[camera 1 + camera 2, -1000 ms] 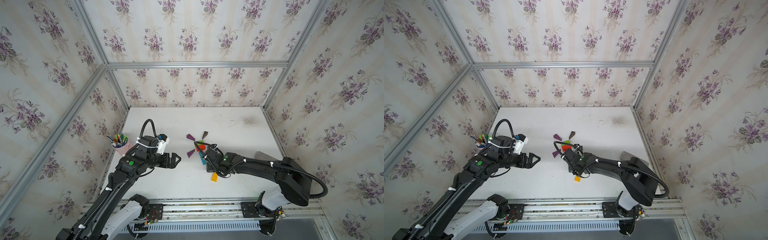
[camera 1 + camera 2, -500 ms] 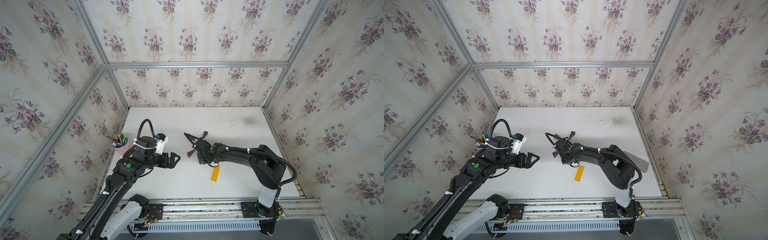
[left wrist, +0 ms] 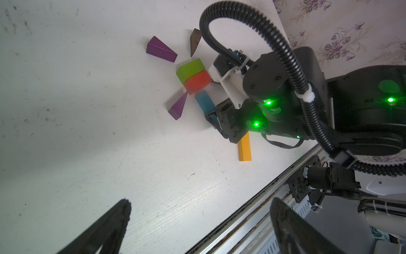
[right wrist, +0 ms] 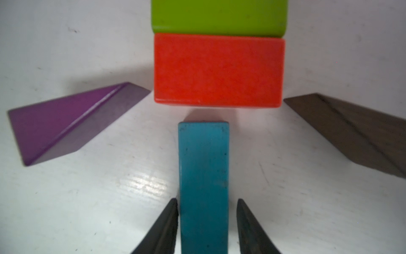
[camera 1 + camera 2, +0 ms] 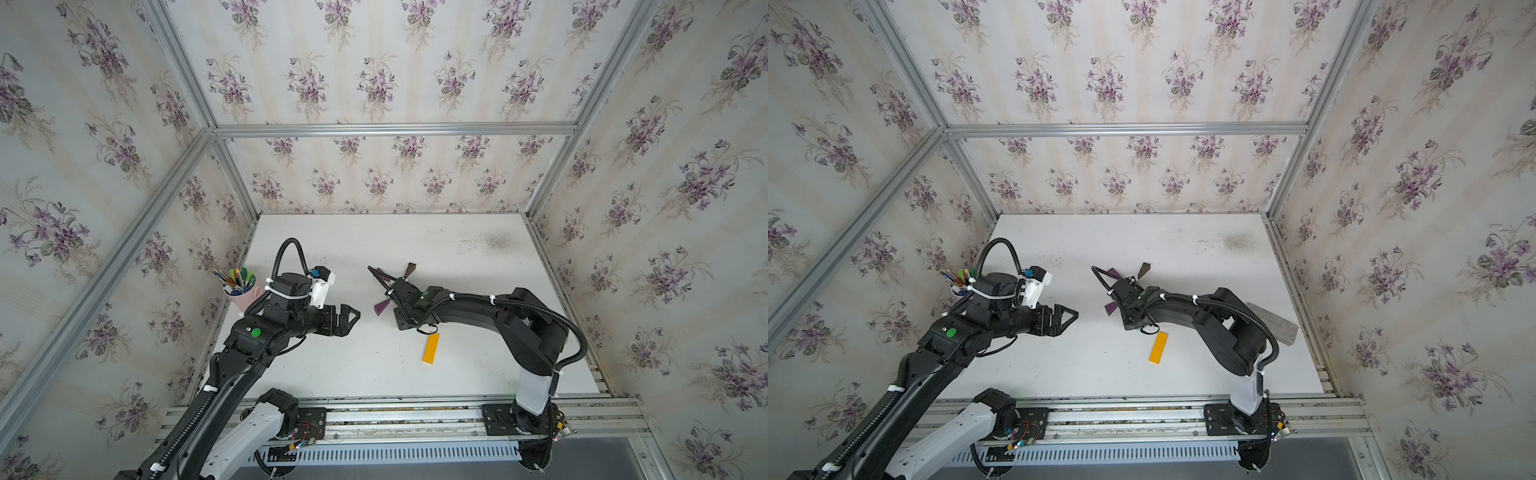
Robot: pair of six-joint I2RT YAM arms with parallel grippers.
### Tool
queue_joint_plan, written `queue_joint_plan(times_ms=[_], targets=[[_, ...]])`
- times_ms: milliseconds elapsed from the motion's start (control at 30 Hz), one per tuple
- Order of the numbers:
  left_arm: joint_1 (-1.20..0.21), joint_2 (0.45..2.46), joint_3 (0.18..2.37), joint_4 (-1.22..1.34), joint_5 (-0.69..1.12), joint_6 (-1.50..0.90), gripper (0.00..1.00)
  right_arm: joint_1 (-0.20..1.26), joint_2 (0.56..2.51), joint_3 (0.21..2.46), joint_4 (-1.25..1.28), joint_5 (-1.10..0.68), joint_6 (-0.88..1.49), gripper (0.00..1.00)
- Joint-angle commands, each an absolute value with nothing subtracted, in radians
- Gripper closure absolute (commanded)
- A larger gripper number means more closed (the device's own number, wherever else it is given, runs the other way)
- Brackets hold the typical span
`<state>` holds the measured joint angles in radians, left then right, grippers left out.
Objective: Assemble a small pinwheel with building blocks
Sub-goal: Assemble the building block at the center of the board.
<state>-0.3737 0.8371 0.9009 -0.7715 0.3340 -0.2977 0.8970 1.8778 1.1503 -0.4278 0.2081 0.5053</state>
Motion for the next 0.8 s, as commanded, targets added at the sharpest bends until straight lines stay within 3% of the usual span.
queue_joint_plan(times_ms=[0, 400, 767], targets=[[-0.373, 0.831, 0.901, -0.764, 0.331, -0.298, 0.01, 0.892, 1.871, 1.146, -0.427, 0.208, 0.516, 0.57], [-0.373, 0.827, 0.900, -0.769, 0.324, -0.300, 0.01, 0.876, 1.879, 1.144, -0.404, 0.185, 0.512, 0.66], [-0.371, 0.827, 0.899, -0.773, 0.318, -0.298, 0.01, 0.875, 1.884, 1.155, -0.393, 0.182, 0.497, 0.66]])
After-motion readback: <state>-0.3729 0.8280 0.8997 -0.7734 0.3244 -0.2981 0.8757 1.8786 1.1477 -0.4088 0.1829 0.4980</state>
